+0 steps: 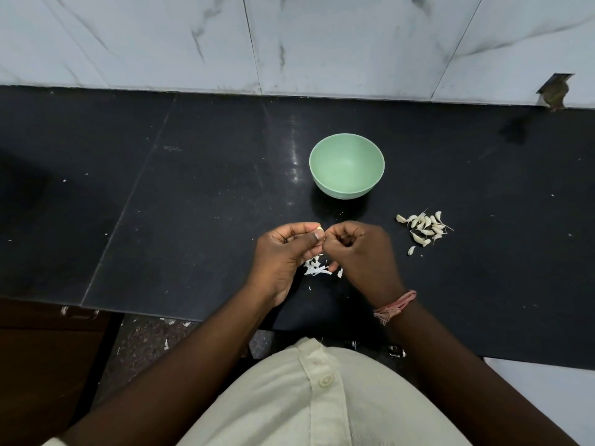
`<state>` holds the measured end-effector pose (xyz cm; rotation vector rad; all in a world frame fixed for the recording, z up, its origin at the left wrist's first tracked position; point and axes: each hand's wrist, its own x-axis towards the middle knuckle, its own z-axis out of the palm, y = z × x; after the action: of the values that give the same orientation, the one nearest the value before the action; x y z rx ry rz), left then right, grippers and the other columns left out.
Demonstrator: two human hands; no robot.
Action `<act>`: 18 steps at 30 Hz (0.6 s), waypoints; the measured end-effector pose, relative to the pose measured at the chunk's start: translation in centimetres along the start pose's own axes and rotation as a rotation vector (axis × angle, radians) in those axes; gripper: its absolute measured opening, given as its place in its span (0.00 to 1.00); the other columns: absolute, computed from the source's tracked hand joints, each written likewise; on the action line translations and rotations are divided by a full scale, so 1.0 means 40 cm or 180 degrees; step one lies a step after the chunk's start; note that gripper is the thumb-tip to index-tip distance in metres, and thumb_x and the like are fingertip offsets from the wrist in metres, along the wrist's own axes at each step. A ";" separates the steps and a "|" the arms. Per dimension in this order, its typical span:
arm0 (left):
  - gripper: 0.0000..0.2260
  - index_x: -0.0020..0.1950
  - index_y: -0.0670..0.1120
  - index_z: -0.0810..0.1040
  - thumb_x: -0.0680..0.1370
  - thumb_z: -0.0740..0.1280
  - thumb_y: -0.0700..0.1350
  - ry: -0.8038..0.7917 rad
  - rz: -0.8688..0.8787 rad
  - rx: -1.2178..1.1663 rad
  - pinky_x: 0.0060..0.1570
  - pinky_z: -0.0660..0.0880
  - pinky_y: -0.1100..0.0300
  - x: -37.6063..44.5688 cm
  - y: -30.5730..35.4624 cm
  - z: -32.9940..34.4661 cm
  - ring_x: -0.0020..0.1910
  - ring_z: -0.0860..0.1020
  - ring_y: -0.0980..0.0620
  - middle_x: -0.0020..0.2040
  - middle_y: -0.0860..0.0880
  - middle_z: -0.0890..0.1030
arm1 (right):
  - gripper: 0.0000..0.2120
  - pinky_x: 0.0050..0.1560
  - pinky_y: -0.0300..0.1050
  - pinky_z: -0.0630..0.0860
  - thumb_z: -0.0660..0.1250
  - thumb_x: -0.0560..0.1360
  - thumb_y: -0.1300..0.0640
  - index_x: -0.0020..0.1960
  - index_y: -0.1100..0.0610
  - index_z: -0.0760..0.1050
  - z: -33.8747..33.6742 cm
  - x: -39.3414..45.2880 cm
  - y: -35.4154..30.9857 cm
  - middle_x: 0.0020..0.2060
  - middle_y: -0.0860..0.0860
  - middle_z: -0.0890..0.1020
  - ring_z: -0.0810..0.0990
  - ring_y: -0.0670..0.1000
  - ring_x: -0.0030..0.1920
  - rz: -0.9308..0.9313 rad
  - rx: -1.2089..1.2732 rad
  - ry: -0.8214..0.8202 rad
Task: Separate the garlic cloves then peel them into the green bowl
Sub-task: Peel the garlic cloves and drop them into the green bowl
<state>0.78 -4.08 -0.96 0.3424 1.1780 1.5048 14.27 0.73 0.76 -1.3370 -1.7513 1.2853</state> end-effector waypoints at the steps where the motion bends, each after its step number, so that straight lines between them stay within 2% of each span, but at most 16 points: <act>1: 0.07 0.50 0.36 0.83 0.73 0.73 0.32 -0.0018 -0.0008 -0.0007 0.47 0.82 0.59 0.001 0.000 0.000 0.46 0.85 0.46 0.44 0.40 0.85 | 0.08 0.30 0.41 0.74 0.70 0.74 0.61 0.36 0.55 0.81 -0.001 0.001 -0.001 0.27 0.54 0.82 0.83 0.54 0.27 0.0010 0.0017 -0.0003; 10: 0.07 0.53 0.35 0.82 0.75 0.70 0.31 -0.0183 -0.0216 -0.0053 0.45 0.81 0.62 0.008 0.008 -0.016 0.43 0.85 0.50 0.45 0.41 0.85 | 0.06 0.29 0.41 0.74 0.69 0.73 0.65 0.39 0.61 0.82 -0.002 0.003 -0.004 0.29 0.58 0.82 0.81 0.51 0.25 0.0126 0.0261 -0.0041; 13: 0.08 0.54 0.35 0.81 0.76 0.69 0.31 -0.0197 -0.0279 -0.0087 0.45 0.82 0.62 0.009 0.009 -0.019 0.43 0.84 0.50 0.45 0.41 0.85 | 0.06 0.28 0.40 0.73 0.69 0.74 0.66 0.39 0.61 0.82 0.000 0.004 -0.005 0.30 0.58 0.82 0.81 0.50 0.25 0.0165 0.0299 -0.0034; 18: 0.07 0.54 0.36 0.81 0.77 0.67 0.31 -0.0216 -0.0409 -0.0156 0.47 0.82 0.61 0.009 0.012 -0.018 0.43 0.85 0.51 0.44 0.43 0.85 | 0.05 0.31 0.44 0.75 0.69 0.74 0.66 0.40 0.60 0.81 0.002 0.005 -0.003 0.30 0.57 0.83 0.81 0.50 0.26 0.0199 0.0293 -0.0046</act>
<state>-0.17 -4.03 -1.05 0.2774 1.0873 1.3976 14.11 0.91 0.81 -1.3427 -1.6511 1.3959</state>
